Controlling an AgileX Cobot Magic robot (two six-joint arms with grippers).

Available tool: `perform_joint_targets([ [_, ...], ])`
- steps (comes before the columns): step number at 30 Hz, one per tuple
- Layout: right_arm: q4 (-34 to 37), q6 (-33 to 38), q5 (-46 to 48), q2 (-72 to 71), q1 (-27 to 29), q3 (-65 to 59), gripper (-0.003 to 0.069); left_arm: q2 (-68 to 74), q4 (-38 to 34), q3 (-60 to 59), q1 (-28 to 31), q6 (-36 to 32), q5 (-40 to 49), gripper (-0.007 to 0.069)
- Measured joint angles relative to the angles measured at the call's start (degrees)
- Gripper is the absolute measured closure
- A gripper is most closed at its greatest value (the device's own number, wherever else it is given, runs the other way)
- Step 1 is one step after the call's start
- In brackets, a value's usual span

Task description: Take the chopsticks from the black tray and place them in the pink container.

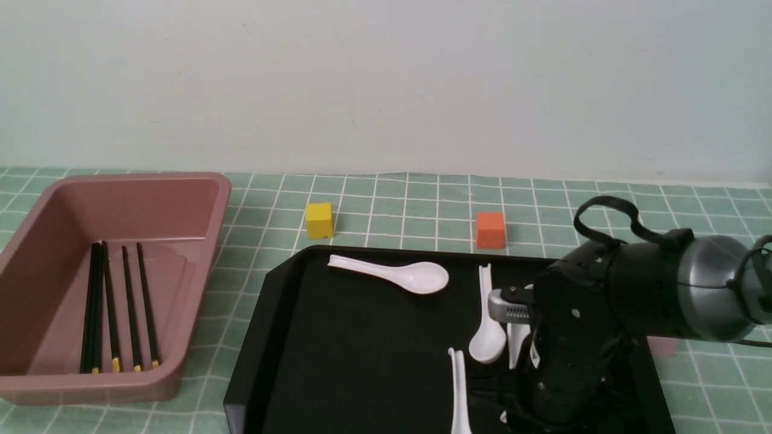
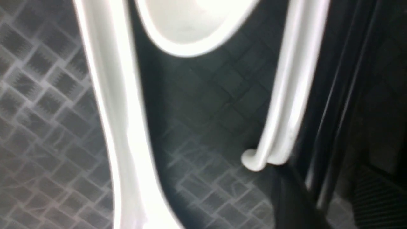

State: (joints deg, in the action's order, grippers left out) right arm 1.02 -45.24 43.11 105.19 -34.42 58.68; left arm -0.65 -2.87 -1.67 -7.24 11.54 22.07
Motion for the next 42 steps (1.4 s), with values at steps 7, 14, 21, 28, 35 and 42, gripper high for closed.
perform_joint_targets([
  [7,0.6,2.4,3.3,-0.4,0.0,0.7,0.0521,0.0,0.0,0.0,0.0,0.0,0.0,0.0483],
  [14,1.3,2.8,15.0,-7.0,0.0,4.1,0.0521,0.0,0.0,0.0,0.0,0.0,0.0,0.0483],
  [21,8.0,9.4,16.6,-13.7,0.0,14.9,0.0521,0.0,0.0,0.0,0.0,0.0,0.0,0.0483],
  [28,30.9,37.4,4.2,-4.1,-4.7,31.1,0.0521,0.0,0.0,0.0,0.0,0.0,0.0,0.0482],
  [35,44.9,56.1,-1.7,13.8,-11.0,49.0,0.0521,0.0,0.0,0.0,0.0,0.0,0.0,0.048],
  [42,50.0,64.3,-8.9,29.9,-14.9,66.3,0.0508,0.0,0.0,0.0,0.0,0.0,0.0,0.048],
])
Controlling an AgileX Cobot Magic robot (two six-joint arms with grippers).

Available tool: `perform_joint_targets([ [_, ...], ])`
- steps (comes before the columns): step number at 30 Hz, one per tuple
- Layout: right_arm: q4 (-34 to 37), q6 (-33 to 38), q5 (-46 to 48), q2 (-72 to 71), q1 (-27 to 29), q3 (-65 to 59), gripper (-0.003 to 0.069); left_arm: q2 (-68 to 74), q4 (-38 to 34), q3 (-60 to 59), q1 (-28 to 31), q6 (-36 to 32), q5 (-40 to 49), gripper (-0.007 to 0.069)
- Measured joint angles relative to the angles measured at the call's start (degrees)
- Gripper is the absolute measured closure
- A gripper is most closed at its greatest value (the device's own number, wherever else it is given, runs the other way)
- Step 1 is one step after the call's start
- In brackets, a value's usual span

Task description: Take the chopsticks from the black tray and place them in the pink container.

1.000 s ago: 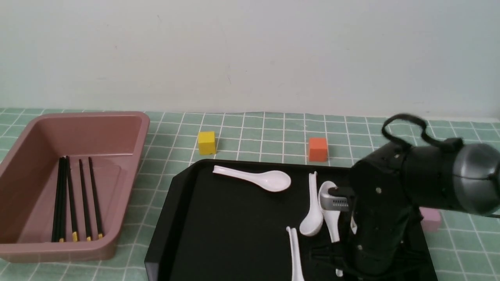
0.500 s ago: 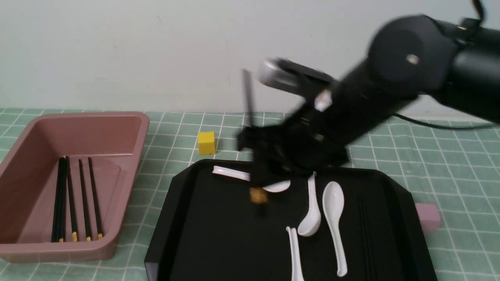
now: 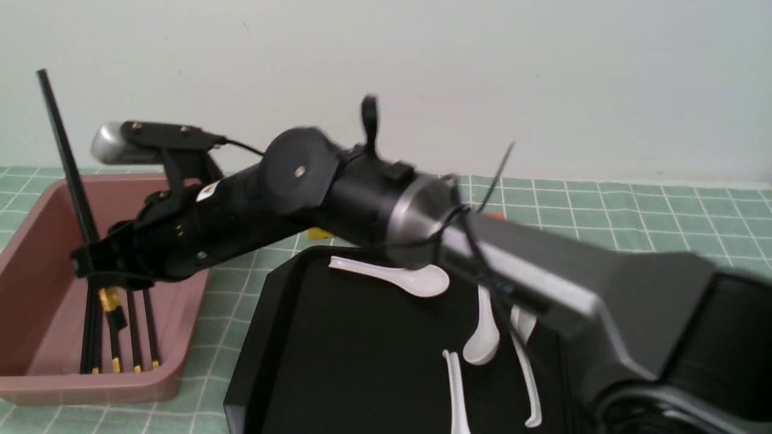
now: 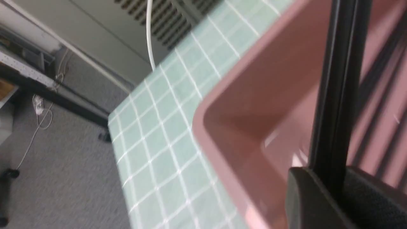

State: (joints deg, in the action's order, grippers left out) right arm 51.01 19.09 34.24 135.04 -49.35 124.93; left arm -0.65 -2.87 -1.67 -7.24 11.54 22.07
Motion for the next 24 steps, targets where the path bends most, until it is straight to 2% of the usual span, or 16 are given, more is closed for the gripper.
perform_joint_targets([
  [2,0.3,0.5,-0.3,2.3,-0.4,2.0,0.048,0.0,0.0,0.0,0.0,0.0,0.0,0.048],
  [7,-0.8,1.1,0.8,3.6,-0.6,3.0,0.0353,0.0,0.0,0.0,0.0,0.0,0.0,0.048],
  [11,-2.6,1.1,4.0,1.7,-0.5,3.1,0.0346,0.0,0.0,0.0,0.0,0.0,0.0,0.048],
  [14,-7.3,1.1,10.6,-3.1,-0.3,3.1,0.0417,0.0,0.0,0.0,0.0,0.0,0.0,0.048],
  [20,-18.0,0.6,29.7,-17.5,2.0,3.5,0.0647,0.0,0.0,0.0,0.0,0.0,0.0,0.048],
  [24,-25.1,-2.5,36.7,-25.5,3.7,3.5,0.0671,0.0,0.0,0.0,0.0,0.0,0.0,0.048],
])
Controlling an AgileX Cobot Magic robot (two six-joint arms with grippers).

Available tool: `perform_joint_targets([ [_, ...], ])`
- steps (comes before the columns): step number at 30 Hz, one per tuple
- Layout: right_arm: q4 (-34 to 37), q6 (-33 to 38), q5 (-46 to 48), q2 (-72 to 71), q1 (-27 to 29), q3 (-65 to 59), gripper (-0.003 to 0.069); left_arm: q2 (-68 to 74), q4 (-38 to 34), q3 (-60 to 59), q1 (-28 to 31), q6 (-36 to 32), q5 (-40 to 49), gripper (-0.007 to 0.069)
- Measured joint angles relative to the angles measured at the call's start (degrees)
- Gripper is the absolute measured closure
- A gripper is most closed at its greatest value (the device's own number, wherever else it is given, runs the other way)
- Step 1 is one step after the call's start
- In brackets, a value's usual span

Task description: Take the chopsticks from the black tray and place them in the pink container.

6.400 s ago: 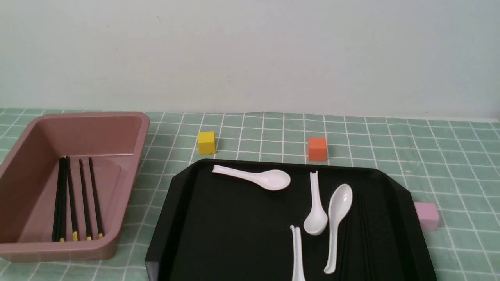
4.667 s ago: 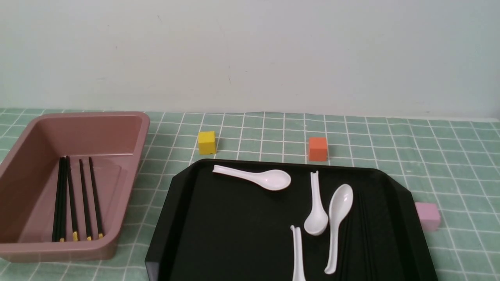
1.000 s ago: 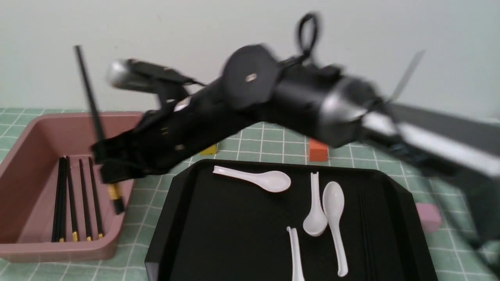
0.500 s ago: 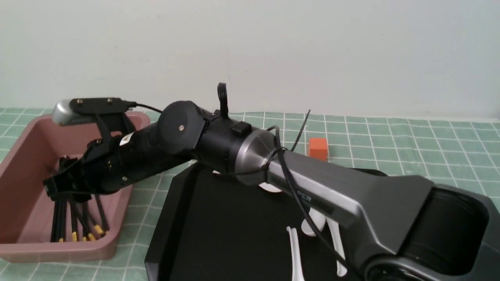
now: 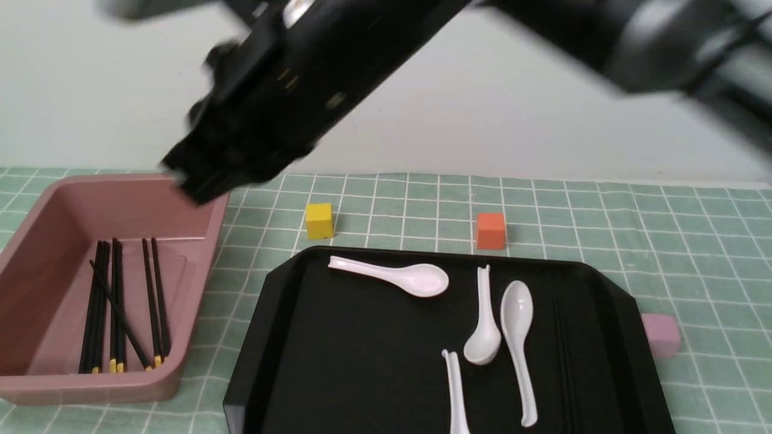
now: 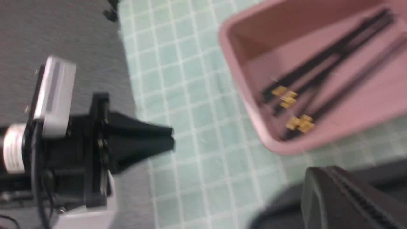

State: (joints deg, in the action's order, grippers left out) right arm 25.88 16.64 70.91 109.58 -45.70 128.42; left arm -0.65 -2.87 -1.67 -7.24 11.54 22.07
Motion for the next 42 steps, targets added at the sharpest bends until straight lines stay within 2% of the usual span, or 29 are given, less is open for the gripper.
perform_joint_targets([
  [7,-16.7,-7.8,1.3,-18.4,1.1,-6.4,0.067,0.0,0.0,0.0,0.0,0.0,0.0,0.0475],
  [9,-20.5,-9.2,1.3,-25.9,1.1,-12.7,0.0669,0.0,0.0,0.0,0.0,0.0,0.0,0.0473],
  [15,-24.9,-15.6,0.0,-49.2,1.1,-36.7,0.0664,0.0,0.0,0.0,0.0,0.0,0.0,0.0471],
  [19,-25.3,-17.4,-14.7,-69.2,1.1,-61.3,0.0663,0.0,0.0,0.0,0.0,0.0,0.0,0.0467],
  [22,-25.5,-19.8,-33.6,-84.0,1.1,-83.0,0.0663,0.0,0.0,0.0,0.0,0.0,0.0,0.0462],
  [28,-27.1,-22.3,-57.4,-96.0,1.1,-106.2,0.0663,0.0,0.0,0.0,0.0,0.0,0.0,0.0459],
  [34,-28.4,-22.5,-67.3,-98.6,1.1,-112.1,0.0659,0.0,0.0,0.0,0.0,0.0,0.0,0.0454],
  [42,-28.7,-22.7,-66.5,-98.7,1.1,-113.8,0.0654,0.0,0.0,0.0,0.0,0.0,0.0,0.0448],
])
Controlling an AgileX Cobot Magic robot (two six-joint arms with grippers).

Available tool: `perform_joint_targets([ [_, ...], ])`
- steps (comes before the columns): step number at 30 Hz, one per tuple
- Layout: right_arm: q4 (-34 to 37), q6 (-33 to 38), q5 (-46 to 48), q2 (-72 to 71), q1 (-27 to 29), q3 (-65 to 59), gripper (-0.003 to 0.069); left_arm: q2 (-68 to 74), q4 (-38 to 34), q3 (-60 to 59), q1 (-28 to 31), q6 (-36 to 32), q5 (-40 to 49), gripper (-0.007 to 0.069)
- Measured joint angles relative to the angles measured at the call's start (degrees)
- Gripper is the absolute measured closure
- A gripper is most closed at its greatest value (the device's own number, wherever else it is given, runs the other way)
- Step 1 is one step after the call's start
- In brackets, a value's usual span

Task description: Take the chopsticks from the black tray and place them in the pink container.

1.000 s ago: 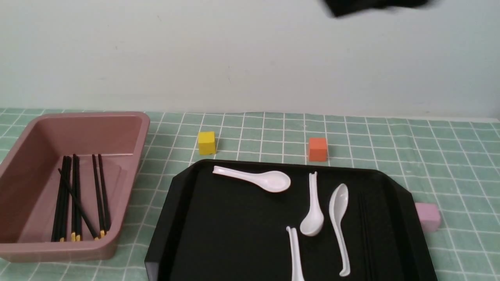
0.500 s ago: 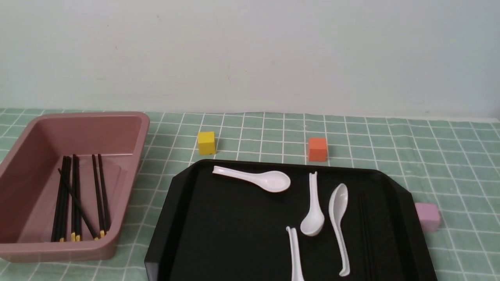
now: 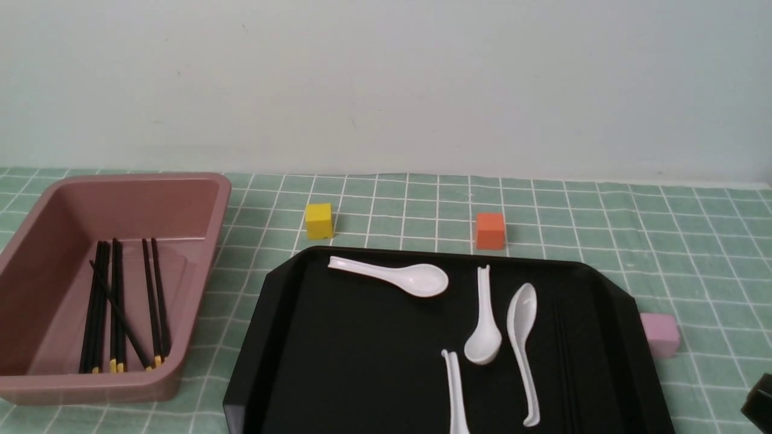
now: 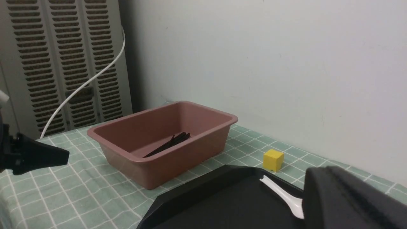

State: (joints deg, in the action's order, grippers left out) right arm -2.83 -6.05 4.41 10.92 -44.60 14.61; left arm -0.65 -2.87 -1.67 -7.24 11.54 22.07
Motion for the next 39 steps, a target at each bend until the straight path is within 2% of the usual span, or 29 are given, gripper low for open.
perform_joint_targets([
  [13,0.0,0.0,1.9,-1.0,0.1,0.0,0.064,0.0,0.0,0.0,0.0,0.0,0.0,0.0448],
  [17,0.2,0.0,2.5,-3.3,2.2,-1.4,0.0636,0.0,0.0,0.0,0.0,0.0,0.0,0.0448],
  [30,5.3,0.0,3.4,-11.5,32.4,-16.0,0.0624,0.0,0.0,0.0,0.0,0.0,0.0,0.0448],
  [34,4.8,0.0,6.5,-11.5,37.3,-16.0,0.0621,0.0,0.0,0.0,0.0,0.0,0.0,0.0448],
  [39,2.3,0.1,11.0,-11.5,39.5,-16.0,0.0616,0.0,0.0,0.0,0.0,0.0,0.0,0.0448],
])
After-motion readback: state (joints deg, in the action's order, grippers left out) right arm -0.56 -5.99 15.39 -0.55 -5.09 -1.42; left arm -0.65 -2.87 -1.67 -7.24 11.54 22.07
